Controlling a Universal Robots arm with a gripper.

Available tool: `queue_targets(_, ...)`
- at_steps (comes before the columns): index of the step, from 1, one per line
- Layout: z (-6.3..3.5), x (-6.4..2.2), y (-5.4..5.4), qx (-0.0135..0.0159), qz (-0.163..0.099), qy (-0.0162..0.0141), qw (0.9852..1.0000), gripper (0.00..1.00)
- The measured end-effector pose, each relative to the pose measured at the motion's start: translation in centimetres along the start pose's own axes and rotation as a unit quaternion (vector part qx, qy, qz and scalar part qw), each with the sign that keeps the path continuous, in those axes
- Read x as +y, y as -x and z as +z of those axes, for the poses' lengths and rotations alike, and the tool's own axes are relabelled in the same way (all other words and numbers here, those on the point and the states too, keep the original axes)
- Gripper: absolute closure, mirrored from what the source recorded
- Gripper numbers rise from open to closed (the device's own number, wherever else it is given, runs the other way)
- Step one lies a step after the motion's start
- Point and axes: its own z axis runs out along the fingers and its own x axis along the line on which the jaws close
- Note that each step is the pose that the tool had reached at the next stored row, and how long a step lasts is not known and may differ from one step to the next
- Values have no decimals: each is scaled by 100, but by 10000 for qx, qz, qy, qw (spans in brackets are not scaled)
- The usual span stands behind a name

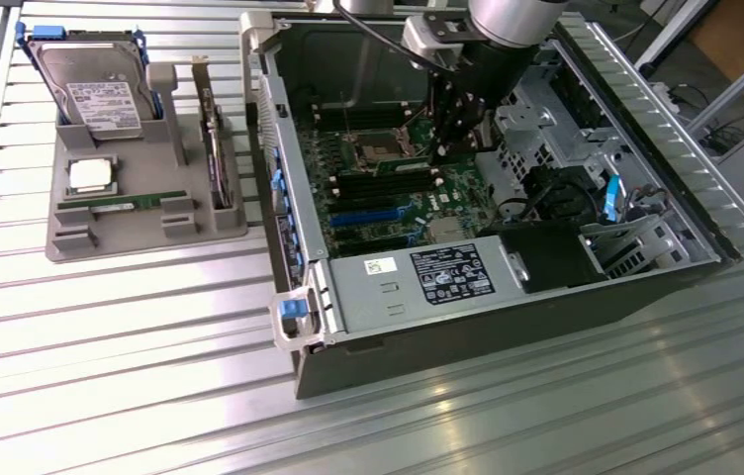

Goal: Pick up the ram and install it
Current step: 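Insert the ram into the slot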

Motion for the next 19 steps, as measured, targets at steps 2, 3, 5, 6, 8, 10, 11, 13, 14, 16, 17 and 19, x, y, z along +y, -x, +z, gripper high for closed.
queue_targets(2, 6, 0, 0, 0, 0, 0, 10000, 87)
queue_targets(3, 9, 0, 0, 0, 0, 0, 10000, 87)
queue_targets(5, 17, -1, -1, 0, 0, 0, 10000, 87)
queue_targets(6, 20, -1, -1, -1, 0, 0, 10000, 87)
queue_targets(8, 25, -1, -1, 0, 0, 0, 10000, 87)
queue_targets(10, 30, -1, -1, 0, 0, 0, 10000, 87)
queue_targets(11, 33, -1, -1, 0, 0, 0, 10000, 87)
queue_targets(13, 40, 23, -1, 1, 0, 0, 10000, 87)
queue_targets(14, 43, 42, 0, 2, 0, 0, 10000, 87)
queue_targets(16, 46, 93, 3, 0, 0, -1, 10000, 87)
queue_targets(17, 47, 115, 3, 1, 0, -1, 10000, 87)
queue_targets(19, 50, 164, 5, 1, 0, -3, 10000, 87)
